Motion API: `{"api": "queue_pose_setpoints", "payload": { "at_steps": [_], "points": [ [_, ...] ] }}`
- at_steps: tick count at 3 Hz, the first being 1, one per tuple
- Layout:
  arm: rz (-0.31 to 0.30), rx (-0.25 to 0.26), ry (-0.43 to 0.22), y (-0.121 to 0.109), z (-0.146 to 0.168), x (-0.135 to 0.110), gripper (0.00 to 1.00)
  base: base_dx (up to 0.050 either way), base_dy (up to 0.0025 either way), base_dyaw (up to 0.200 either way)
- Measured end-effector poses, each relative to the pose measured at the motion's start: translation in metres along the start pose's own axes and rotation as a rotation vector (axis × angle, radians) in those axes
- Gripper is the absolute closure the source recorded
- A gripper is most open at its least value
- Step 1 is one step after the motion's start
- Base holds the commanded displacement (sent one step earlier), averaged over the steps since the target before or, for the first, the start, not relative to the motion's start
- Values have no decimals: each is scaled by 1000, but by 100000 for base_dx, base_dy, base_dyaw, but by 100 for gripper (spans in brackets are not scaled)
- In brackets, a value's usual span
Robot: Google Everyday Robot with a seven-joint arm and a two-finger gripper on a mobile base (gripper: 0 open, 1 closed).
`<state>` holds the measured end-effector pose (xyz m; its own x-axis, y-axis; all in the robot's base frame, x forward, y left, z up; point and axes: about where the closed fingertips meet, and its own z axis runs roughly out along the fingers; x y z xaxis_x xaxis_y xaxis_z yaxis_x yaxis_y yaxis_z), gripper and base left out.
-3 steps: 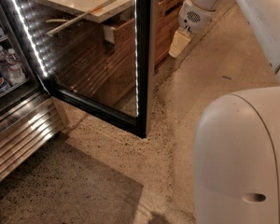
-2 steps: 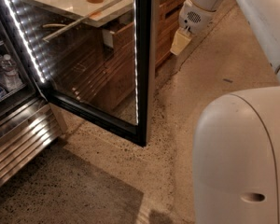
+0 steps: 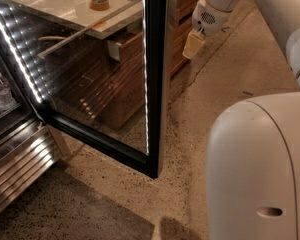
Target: Close right fridge door
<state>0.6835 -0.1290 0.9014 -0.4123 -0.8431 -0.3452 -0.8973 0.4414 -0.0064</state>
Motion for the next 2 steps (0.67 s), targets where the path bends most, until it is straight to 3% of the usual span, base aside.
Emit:
{"api": "queue_pose_setpoints", "payload": {
  "at_steps": [1, 2],
  "points": [
    [0, 0, 0, 0, 0, 0, 100, 4799, 0, -3],
    [0, 0, 0, 0, 0, 0, 100, -2392, -213, 17456]
  ]
}}
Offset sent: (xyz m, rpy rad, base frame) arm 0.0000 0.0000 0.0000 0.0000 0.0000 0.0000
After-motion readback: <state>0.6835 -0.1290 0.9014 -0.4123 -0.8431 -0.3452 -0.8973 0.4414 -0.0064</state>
